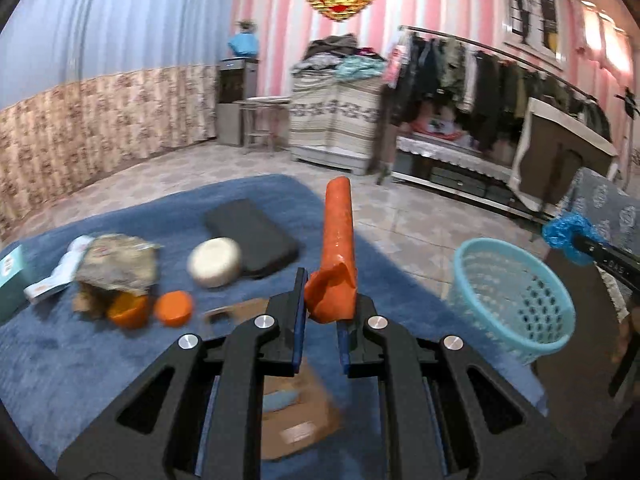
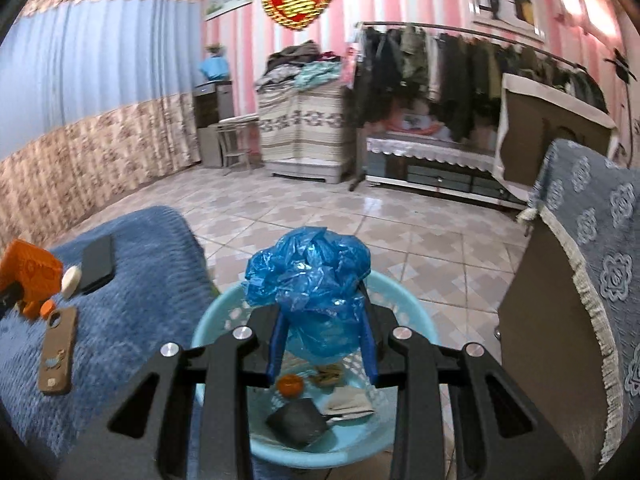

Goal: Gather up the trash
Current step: 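Carry the orange balloon and blue bag in both grippers over the basket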

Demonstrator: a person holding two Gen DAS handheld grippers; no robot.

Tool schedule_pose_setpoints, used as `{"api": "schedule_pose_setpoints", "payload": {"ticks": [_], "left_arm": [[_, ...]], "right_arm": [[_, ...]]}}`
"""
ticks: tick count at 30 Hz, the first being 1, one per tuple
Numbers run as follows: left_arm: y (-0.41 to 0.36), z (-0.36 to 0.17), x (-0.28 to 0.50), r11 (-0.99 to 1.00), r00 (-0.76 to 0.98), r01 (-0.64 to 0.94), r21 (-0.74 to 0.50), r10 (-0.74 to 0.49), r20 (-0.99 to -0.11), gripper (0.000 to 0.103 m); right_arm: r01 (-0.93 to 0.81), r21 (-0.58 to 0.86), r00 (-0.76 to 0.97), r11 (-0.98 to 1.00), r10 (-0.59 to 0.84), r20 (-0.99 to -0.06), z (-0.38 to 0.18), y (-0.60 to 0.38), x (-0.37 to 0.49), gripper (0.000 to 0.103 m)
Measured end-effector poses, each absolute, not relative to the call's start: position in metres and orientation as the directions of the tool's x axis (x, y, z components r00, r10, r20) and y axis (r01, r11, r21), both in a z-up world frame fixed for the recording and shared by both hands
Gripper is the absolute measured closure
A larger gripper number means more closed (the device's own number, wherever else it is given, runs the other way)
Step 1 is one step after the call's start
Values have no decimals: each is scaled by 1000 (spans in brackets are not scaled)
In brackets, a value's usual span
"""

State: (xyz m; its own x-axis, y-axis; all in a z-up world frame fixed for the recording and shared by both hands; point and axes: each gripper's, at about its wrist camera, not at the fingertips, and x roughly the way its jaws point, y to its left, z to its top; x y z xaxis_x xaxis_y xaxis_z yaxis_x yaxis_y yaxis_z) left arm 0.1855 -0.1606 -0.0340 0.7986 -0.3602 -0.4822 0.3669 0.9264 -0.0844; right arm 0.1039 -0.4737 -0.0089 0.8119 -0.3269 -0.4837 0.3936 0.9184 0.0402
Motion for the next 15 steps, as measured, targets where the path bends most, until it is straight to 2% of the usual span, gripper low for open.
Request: {"api": "schedule_pose_setpoints", "payload": {"ticks": [15], "left_arm": [[-295,-31,173,815,708,577,-53,-531,-466,91]], "right_arm": [[497,70,765,865,-399,-505,-25,-531,96,72]]}}
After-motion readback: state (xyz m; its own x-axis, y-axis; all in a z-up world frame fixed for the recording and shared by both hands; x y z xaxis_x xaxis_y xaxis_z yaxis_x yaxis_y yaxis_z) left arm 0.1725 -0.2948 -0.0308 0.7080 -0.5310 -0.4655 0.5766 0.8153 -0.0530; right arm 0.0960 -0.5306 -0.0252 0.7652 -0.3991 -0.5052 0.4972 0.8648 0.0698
